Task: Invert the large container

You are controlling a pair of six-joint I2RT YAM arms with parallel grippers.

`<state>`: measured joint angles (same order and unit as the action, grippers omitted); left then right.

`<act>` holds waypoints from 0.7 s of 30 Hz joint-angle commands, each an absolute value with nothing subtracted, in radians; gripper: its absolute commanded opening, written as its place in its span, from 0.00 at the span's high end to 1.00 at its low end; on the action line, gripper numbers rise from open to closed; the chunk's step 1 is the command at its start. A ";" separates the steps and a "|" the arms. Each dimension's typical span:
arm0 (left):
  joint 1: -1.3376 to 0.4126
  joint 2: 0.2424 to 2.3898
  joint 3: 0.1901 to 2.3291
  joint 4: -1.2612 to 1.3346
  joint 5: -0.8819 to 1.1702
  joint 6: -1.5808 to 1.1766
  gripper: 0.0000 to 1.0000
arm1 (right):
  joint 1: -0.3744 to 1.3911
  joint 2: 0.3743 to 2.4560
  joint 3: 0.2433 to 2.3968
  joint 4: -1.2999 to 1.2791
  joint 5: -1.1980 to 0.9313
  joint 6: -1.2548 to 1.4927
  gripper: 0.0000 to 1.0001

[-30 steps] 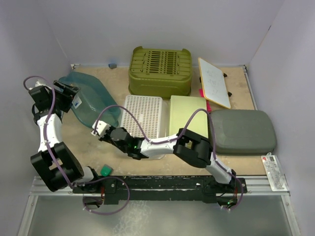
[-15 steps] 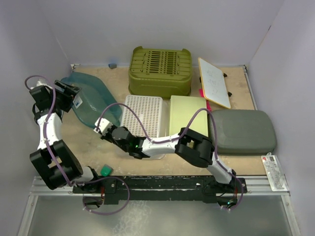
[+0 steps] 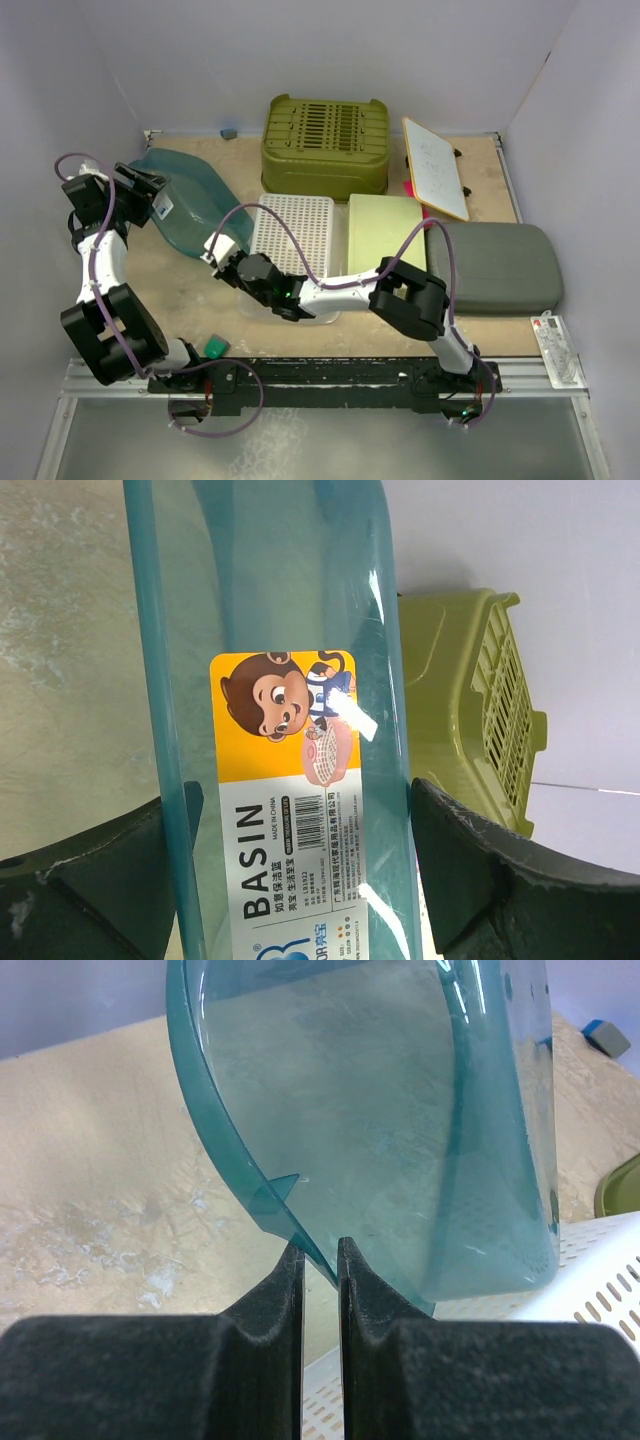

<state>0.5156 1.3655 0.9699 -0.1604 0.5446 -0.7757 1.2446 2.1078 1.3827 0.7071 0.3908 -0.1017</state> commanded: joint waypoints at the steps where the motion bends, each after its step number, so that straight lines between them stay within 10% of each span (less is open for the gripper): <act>1: 0.508 1.400 0.908 -0.322 0.547 -0.696 0.22 | 1.177 1.971 1.400 0.898 0.543 -0.015 0.97; 21: 0.495 1.345 0.898 -0.265 0.537 -0.928 0.21 | 1.167 2.039 1.481 0.924 0.589 0.012 0.98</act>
